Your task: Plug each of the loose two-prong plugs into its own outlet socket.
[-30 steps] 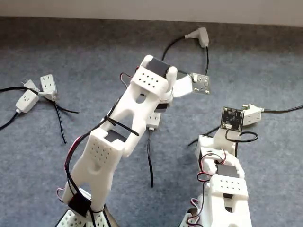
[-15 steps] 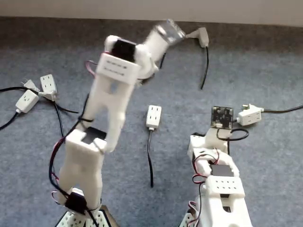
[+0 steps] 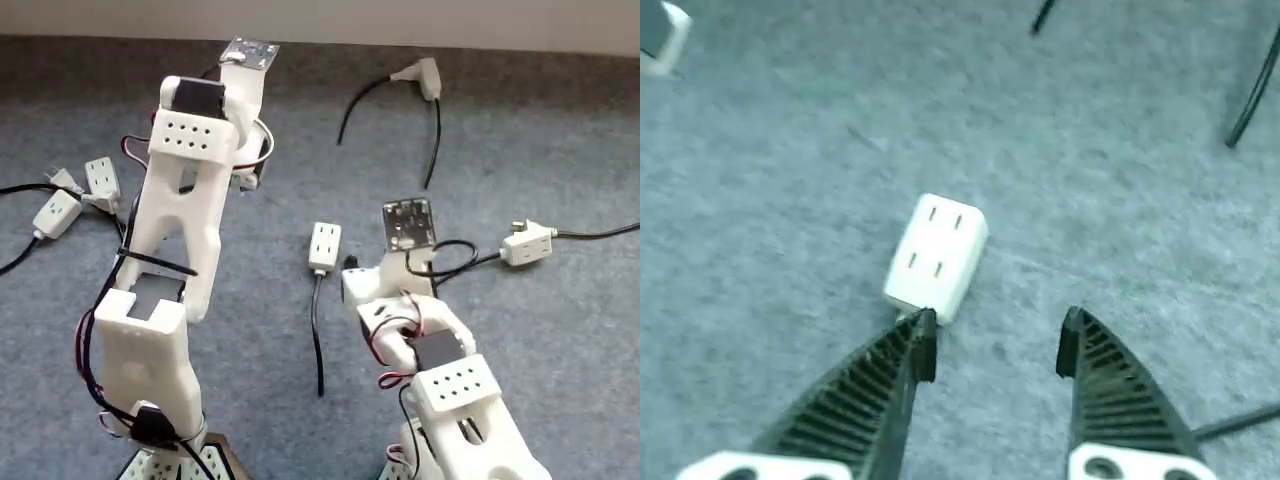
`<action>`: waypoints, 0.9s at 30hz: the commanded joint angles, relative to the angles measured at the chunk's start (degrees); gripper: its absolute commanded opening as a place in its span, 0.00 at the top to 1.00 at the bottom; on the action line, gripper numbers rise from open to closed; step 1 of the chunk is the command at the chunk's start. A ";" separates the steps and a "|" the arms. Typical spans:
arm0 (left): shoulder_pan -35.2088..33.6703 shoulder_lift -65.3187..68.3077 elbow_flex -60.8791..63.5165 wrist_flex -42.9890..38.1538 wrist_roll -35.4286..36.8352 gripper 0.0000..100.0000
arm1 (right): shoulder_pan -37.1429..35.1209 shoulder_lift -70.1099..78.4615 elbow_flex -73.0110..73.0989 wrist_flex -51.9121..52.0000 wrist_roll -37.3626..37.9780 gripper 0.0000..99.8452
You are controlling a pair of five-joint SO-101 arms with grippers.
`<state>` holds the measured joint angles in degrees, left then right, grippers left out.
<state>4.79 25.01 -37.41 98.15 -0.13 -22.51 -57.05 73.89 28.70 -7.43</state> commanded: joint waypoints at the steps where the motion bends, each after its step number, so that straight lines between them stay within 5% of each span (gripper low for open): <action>1: -1.54 -3.12 0.04 -1.58 0.97 0.99 | -5.49 0.13 -8.04 1.71 -4.84 0.79; 9: -4.88 -3.12 2.42 -1.85 12.66 0.99 | -11.56 14.99 -13.49 -4.09 -14.51 0.75; 18: -4.44 -3.03 2.59 -1.85 12.66 0.99 | -11.56 42.42 -31.43 -4.26 -11.16 0.74; 27: -4.62 -3.03 6.37 -5.36 12.66 0.99 | -3.56 57.63 -42.33 -4.00 -11.16 0.74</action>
<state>0.40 25.01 -31.52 95.08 12.00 -28.57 -1.85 36.53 25.36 -19.30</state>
